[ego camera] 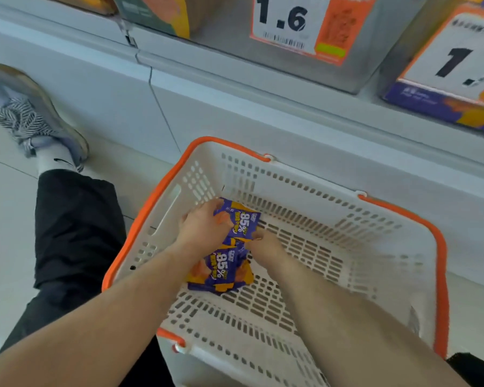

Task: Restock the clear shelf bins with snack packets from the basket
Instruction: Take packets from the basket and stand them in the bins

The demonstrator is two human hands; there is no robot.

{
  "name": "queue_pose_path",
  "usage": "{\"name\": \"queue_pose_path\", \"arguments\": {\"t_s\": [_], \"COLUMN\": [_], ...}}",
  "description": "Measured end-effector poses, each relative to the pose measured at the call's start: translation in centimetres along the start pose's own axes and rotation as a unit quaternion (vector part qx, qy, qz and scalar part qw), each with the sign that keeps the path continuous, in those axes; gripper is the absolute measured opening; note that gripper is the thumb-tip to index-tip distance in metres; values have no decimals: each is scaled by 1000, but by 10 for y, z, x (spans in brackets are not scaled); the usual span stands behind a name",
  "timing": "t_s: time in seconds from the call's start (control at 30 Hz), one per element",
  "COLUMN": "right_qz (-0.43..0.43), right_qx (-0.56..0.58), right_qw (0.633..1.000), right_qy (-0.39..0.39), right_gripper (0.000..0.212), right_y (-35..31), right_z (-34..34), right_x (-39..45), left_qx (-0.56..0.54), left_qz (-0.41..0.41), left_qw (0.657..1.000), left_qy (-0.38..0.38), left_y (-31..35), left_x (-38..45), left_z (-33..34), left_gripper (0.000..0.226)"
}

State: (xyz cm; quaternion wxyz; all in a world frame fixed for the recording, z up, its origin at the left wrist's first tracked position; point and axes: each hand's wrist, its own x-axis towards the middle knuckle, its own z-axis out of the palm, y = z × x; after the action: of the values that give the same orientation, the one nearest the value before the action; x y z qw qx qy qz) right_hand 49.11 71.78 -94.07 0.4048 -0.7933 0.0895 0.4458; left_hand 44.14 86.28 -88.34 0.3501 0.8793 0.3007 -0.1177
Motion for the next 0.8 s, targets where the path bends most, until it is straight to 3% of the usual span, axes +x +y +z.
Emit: {"name": "queue_pose_path", "arguments": {"t_s": [0.13,0.27,0.37,0.57,0.8], "right_qz": [95,156,166,52,-120], "right_qx": [161,273,285,101,-117], "right_qw": [979,947,937,964,963], "right_qy": [77,70,114,242,211], "right_gripper": [13,7,22,12,21], "right_y": [7,20,25,29,19], "right_z": [13,22,24,-23,-121], "right_x": [29,58,62,37,-28], "left_qx": [-35,-46,-38,-39,85], "left_qz": [-19,-34,-39,-22,89], "left_qw": [999,998,997,996,986], "left_qy": [-13,-33,-46,-71,-116], "left_y": [-5,-7,-9,-2,58], "left_x": [1,2,2,1,-6], "left_z": [0,-2,-3,10,44], "left_gripper": [47,46,45,41,67]}}
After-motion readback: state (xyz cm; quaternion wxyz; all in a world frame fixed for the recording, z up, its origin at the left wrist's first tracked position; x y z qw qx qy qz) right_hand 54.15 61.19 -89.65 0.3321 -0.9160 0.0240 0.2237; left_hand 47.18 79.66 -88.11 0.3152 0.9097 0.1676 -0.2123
